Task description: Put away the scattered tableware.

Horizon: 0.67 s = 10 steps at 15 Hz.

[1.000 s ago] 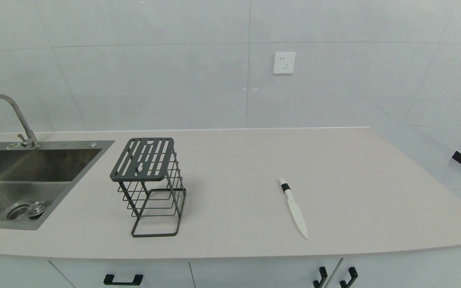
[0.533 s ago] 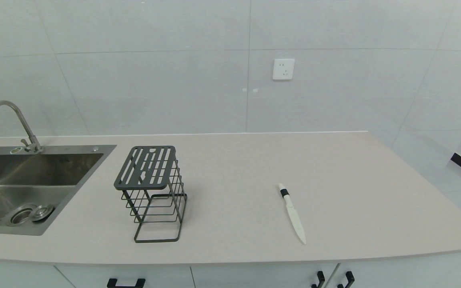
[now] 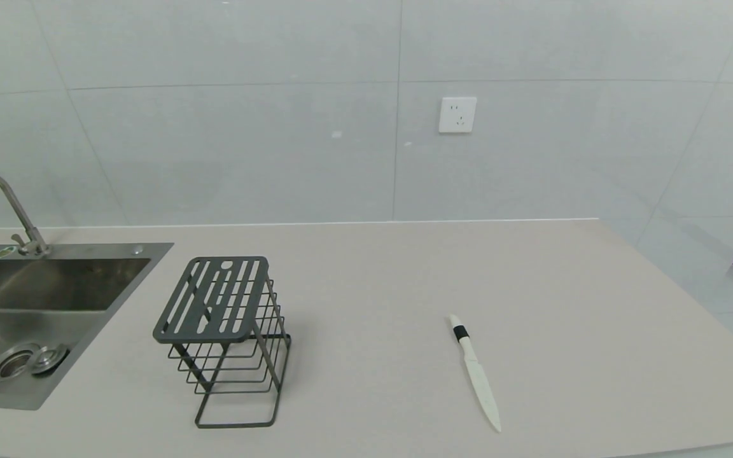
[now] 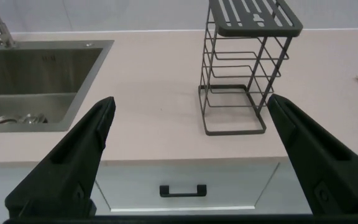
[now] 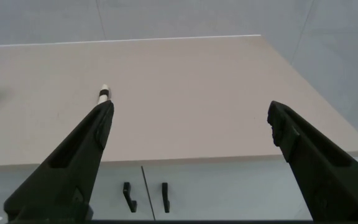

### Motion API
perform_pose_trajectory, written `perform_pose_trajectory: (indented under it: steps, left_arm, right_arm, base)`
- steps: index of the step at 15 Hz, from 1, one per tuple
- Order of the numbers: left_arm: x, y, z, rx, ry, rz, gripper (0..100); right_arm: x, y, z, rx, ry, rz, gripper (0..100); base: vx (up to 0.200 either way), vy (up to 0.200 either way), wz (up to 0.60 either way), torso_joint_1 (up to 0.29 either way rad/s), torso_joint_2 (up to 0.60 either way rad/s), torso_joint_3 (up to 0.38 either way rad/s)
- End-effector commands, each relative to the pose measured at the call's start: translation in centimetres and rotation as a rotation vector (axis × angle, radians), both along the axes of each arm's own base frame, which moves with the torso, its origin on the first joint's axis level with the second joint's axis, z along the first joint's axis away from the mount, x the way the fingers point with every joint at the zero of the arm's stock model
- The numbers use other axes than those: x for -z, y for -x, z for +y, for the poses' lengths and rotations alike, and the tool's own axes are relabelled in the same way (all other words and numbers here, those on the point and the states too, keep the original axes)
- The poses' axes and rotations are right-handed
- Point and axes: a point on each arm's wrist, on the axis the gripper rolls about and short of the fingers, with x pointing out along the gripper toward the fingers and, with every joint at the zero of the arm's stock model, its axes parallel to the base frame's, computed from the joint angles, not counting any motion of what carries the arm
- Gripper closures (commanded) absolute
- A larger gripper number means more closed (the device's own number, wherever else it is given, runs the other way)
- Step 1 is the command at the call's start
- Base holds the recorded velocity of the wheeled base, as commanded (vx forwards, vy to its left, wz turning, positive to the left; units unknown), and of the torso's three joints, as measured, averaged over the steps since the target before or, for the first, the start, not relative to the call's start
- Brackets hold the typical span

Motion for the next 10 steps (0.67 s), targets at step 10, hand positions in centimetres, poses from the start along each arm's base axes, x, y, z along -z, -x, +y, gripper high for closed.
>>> perform_pose_trajectory:
  steps: [10]
  left_arm:
    - [-0.02, -0.01, 0.0, 0.001, -0.005, 0.0, 0]
  right_arm:
    - [0.0, 0.0, 0.0, 0.001, -0.002, 0.0, 0]
  base:
    - [0.0, 0.0, 0.0, 0.082, -0.02, 0.057]
